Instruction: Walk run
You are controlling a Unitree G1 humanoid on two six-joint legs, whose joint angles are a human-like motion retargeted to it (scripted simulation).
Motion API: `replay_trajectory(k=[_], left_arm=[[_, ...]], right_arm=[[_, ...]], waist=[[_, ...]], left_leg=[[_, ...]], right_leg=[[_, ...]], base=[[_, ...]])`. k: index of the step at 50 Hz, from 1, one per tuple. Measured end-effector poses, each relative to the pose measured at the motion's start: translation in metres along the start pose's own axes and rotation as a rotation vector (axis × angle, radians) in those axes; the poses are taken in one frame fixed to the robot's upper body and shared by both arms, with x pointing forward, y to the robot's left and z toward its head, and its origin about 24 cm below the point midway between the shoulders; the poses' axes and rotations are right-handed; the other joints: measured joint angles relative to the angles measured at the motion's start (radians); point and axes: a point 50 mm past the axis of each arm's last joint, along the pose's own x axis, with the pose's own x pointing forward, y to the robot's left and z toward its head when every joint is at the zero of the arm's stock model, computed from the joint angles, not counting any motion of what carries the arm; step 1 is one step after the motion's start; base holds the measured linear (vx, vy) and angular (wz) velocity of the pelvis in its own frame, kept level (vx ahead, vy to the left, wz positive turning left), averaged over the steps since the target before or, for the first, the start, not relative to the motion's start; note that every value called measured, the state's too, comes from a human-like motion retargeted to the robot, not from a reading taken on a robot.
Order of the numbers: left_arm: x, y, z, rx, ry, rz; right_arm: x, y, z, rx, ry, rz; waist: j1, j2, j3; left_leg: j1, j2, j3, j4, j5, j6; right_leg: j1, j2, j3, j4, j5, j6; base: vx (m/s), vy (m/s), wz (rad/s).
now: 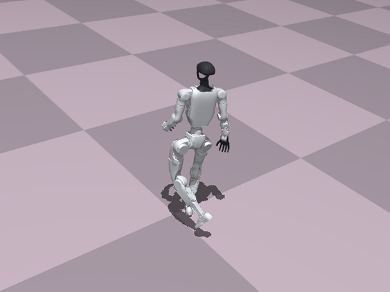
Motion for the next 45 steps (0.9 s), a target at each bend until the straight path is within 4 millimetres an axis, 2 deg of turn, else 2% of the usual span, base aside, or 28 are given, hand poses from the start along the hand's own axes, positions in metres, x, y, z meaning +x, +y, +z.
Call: replay_trajectory(k=[2,4,8,12,13,15,17,20,22,23,26,29,33,35,37,40,42,45], left_arm=[[-0.011,-0.009,-0.018,-0.02,0.096,-0.007],[-0.02,-0.013,-0.03,0.005,0.171,0.004],[-0.043,-0.021,-0.049,0.026,0.303,0.04],[-0.052,-0.032,-0.058,-0.076,0.359,0.11],[-0.052,-0.036,-0.059,-0.123,0.37,0.137],[-0.054,-0.042,-0.063,-0.204,0.403,0.181],[-0.057,-0.04,-0.068,-0.238,0.443,0.205],[-0.062,-0.025,-0.075,-0.225,0.489,0.234],[-0.062,-0.011,-0.075,-0.187,0.492,0.249],[-0.064,-0.003,-0.075,-0.163,0.494,0.255],[-0.069,0.012,-0.077,-0.114,0.508,0.261],[-0.073,0.018,-0.079,-0.118,0.528,0.3],[-0.078,0.008,-0.083,-0.219,0.549,0.413],[-0.081,-0.003,-0.085,-0.283,0.565,0.45],[-0.082,-0.013,-0.086,-0.315,0.575,0.448],[-0.089,-0.027,-0.087,-0.306,0.596,0.399],[-0.085,-0.035,-0.083,-0.234,0.57,0.332],[-0.078,-0.043,-0.073,-0.021,0.495,0.211]], right_arm=[[0.009,-0.012,0.033,0.083,-0.091,-0.095],[0.014,-0.021,0.066,0.116,-0.194,-0.172],[0.012,-0.042,0.123,0.069,-0.474,-0.275],[0.004,-0.069,0.165,-0.048,-0.735,-0.35],[0.002,-0.075,0.173,-0.083,-0.785,-0.364],[0.0,-0.083,0.184,-0.131,-0.836,-0.372],[-0.001,-0.084,0.188,-0.132,-0.836,-0.355],[0.001,-0.08,0.191,-0.072,-0.8,-0.304],[0.006,-0.077,0.184,-0.003,-0.729,-0.26],[0.009,-0.075,0.178,0.035,-0.694,-0.236],[0.016,-0.071,0.149,0.098,-0.588,-0.189],[0.022,-0.068,0.125,0.063,-0.501,-0.169],[0.023,-0.057,0.115,0.001,-0.451,-0.126],[0.022,-0.05,0.116,0.013,-0.447,-0.105],[0.02,-0.045,0.12,0.038,-0.46,-0.082],[0.016,-0.035,0.127,0.018,-0.495,-0.036],[0.016,-0.032,0.131,-0.007,-0.498,-0.017],[0.012,-0.027,0.139,-0.047,-0.538,-0.012]], waist=[[-0.024,0.023,0.02],[-0.009,0.039,0.037],[0.047,0.045,0.065],[0.124,0.07,0.122],[0.126,0.076,0.142],[0.125,0.091,0.167],[0.067,0.104,0.162],[-0.119,0.13,0.169],[-0.161,0.108,0.175],[-0.168,0.092,0.177],[-0.11,0.046,0.145],[-0.028,0.0,0.09],[0.029,-0.015,0.036],[0.054,-0.021,0.023],[0.084,-0.039,0.024],[0.116,-0.059,0.022],[0.09,-0.057,0.034],[0.079,-0.088,0.042]], left_leg=[[-0.122,0.081,-0.023,0.136,-0.078,0.029],[-0.231,0.125,-0.057,0.15,-0.107,0.021],[-0.332,0.158,-0.117,-0.127,-0.148,0.01],[-0.345,0.082,-0.541,-0.469,-0.156,0.03],[-0.334,0.09,-0.592,-0.52,-0.119,0.011],[-0.322,0.154,-0.525,-0.572,-0.089,-0.047],[-0.303,0.23,-0.304,-0.558,-0.187,0.003],[-0.329,0.242,-0.331,-0.565,-0.212,0.032],[-0.323,0.251,-0.235,-0.57,-0.223,0.052],[-0.305,0.248,-0.201,-0.579,-0.227,0.065],[-0.237,0.247,-0.023,-0.611,-0.248,0.103],[-0.159,0.237,0.212,-0.65,-0.268,0.109],[-0.054,0.224,0.479,-0.702,-0.277,0.076],[0.009,0.195,0.592,-0.729,-0.278,0.052],[0.073,0.146,0.655,-0.75,-0.278,0.027],[0.143,0.098,0.7,-0.74,-0.273,0.007],[0.137,0.121,0.599,-0.651,-0.235,0.042],[0.058,0.128,0.366,-0.431,-0.212,0.15]], right_leg=[[0.037,0.043,0.016,-0.067,0.03,0.017],[0.057,0.089,0.082,-0.13,0.059,0.033],[0.046,0.162,0.282,-0.174,0.082,0.05],[0.023,0.251,0.472,-0.15,0.072,0.064],[0.011,0.276,0.533,-0.126,0.061,0.073],[-0.02,0.325,0.638,-0.078,0.037,0.102],[-0.069,0.346,0.669,-0.05,0.012,0.137],[-0.128,0.356,0.652,-0.063,-0.004,0.188],[-0.154,0.332,0.649,-0.075,-0.011,0.218],[-0.163,0.309,0.607,-0.075,-0.014,0.214],[-0.169,0.188,0.292,-0.044,-0.076,0.176],[-0.145,0.105,-0.018,0.026,-0.131,0.139],[-0.028,0.054,-0.409,0.09,-0.177,0.099],[0.041,0.068,-0.494,0.057,-0.169,0.087],[0.086,0.089,-0.446,-0.022,-0.172,0.118],[0.088,0.126,-0.263,-0.087,-0.119,0.055],[0.082,0.094,-0.24,-0.086,-0.082,0.048],[0.083,0.049,-0.122,-0.088,-0.061,0.057]], base=[[0.41,-0.09,-0.96],[0.2,-0.01,-1.72],[0.34,-0.04,-2.69],[0.16,0.09,-3.33],[0.05,0.14,-3.39],[0.09,0.14,-3.3],[0.07,0.14,-2.3],[-0.19,0.12,-1.31],[-0.33,0.1,-2.14],[-0.21,0.08,-2.61],[-0.05,0.05,-3.26],[-0.05,0.02,-3.71],[-0.01,-0.07,-3.25],[0.05,-0.16,-2.95],[0.09,-0.13,-2.71],[0.18,-0.23,-2.34],[0.01,-0.16,-1.15],[0.1,-0.11,-1.57]])
